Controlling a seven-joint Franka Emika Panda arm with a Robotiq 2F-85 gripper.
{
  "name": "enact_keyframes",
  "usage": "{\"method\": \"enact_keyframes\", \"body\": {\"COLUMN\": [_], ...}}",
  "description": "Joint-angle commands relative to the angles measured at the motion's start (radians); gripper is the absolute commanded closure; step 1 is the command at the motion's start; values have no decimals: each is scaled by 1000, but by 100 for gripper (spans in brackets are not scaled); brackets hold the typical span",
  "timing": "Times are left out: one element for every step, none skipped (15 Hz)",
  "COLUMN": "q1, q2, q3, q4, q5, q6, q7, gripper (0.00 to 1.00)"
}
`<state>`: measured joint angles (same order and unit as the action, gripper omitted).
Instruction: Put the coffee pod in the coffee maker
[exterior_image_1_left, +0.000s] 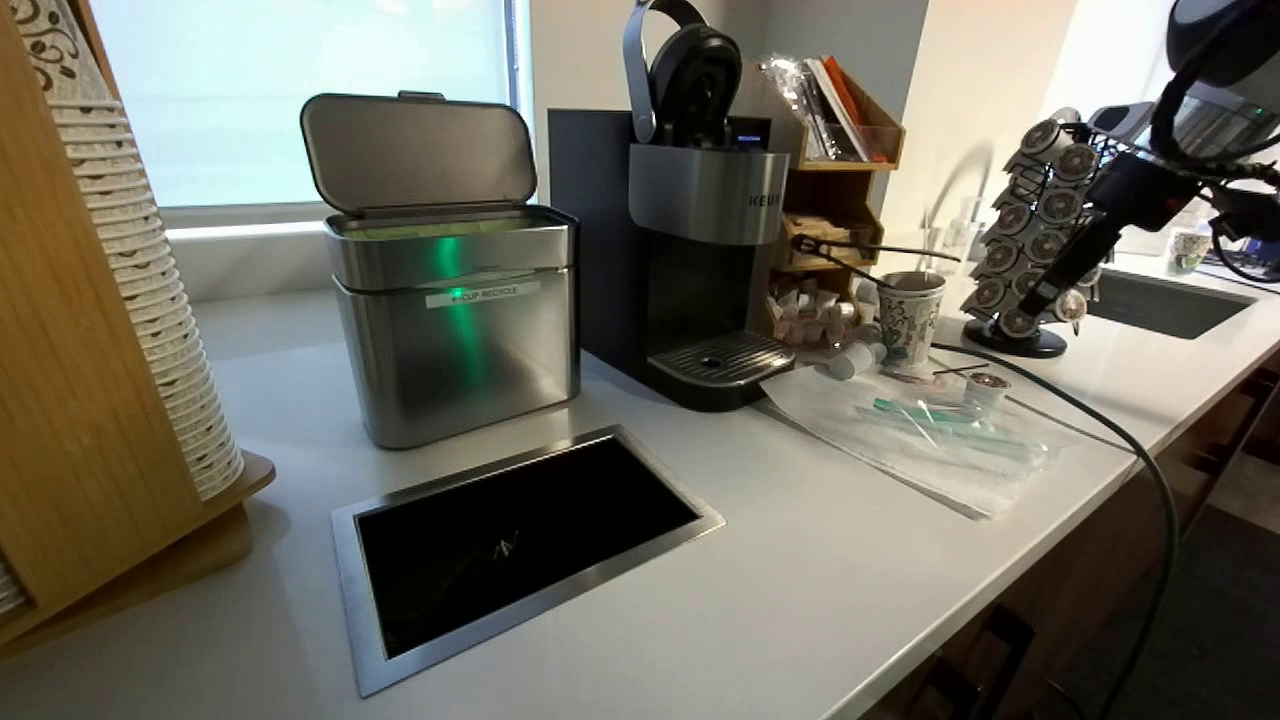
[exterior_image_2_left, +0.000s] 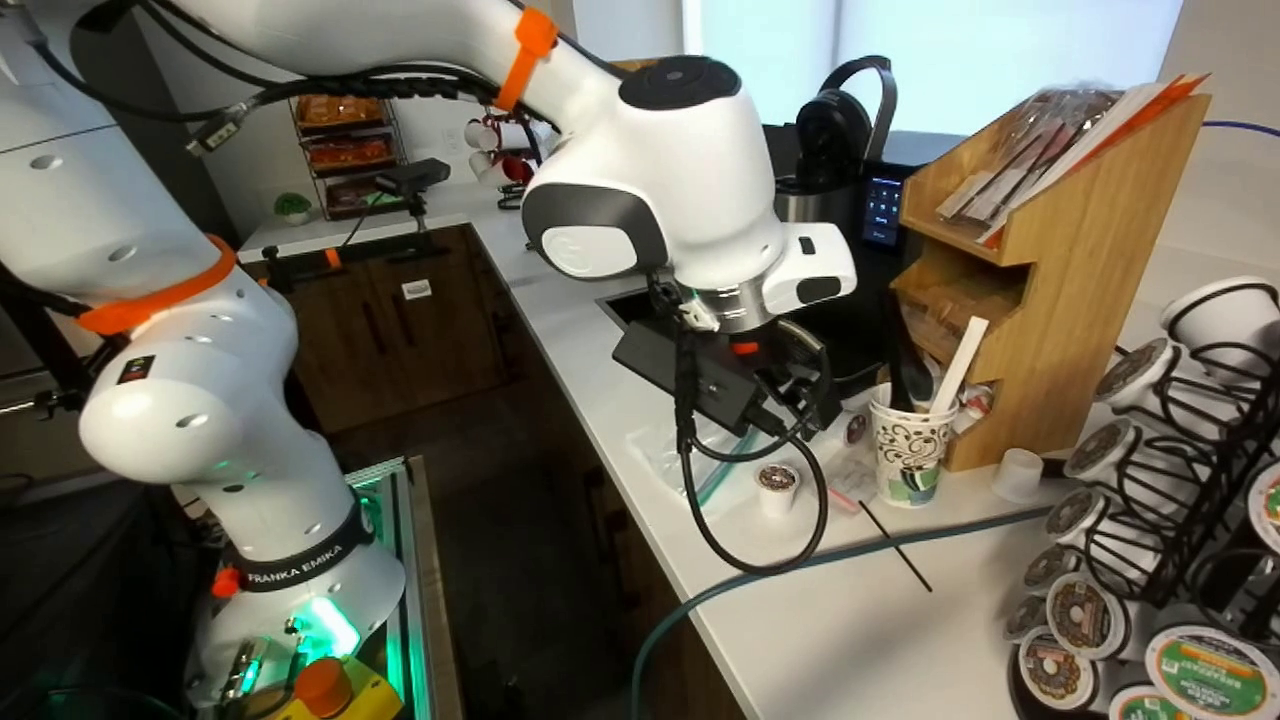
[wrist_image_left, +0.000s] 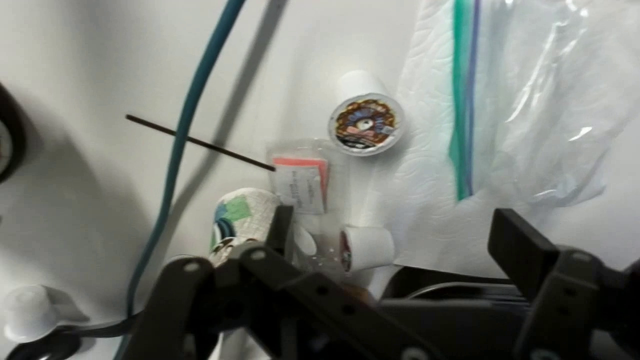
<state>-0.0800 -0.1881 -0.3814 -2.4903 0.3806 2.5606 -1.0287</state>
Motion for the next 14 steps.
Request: {"method": "enact_keyframes", "body": {"q1": [-60, -89, -42, -58, -66, -70, -66, -48, -41, -33, -28, -28, -27, -30], "q2": [80, 105, 59, 80, 95, 104, 108, 114, 120, 128, 137, 150, 162, 176], "q3": [69, 90, 49, 63, 72, 76, 77, 78, 80, 84, 88, 93, 96, 99], "q4": [-38, -35, -28, -31, -31, -30, -32, -36, -34, -35, -30, -30, -26, -25], "q5": [-100, -189, -93, -139, -158, -164, -154, -100, -77, -62, -51, -66, -75, -93], "q6": [214, 203, 166, 177, 184, 187, 186, 188, 187, 185, 185, 191, 189, 195], "q7": [185, 284, 154, 214, 243, 253, 243, 208, 197, 192, 185, 205, 215, 231], "gripper": [0, 0, 0, 0, 0, 0, 0, 0, 0, 0, 0, 0, 0, 0]}}
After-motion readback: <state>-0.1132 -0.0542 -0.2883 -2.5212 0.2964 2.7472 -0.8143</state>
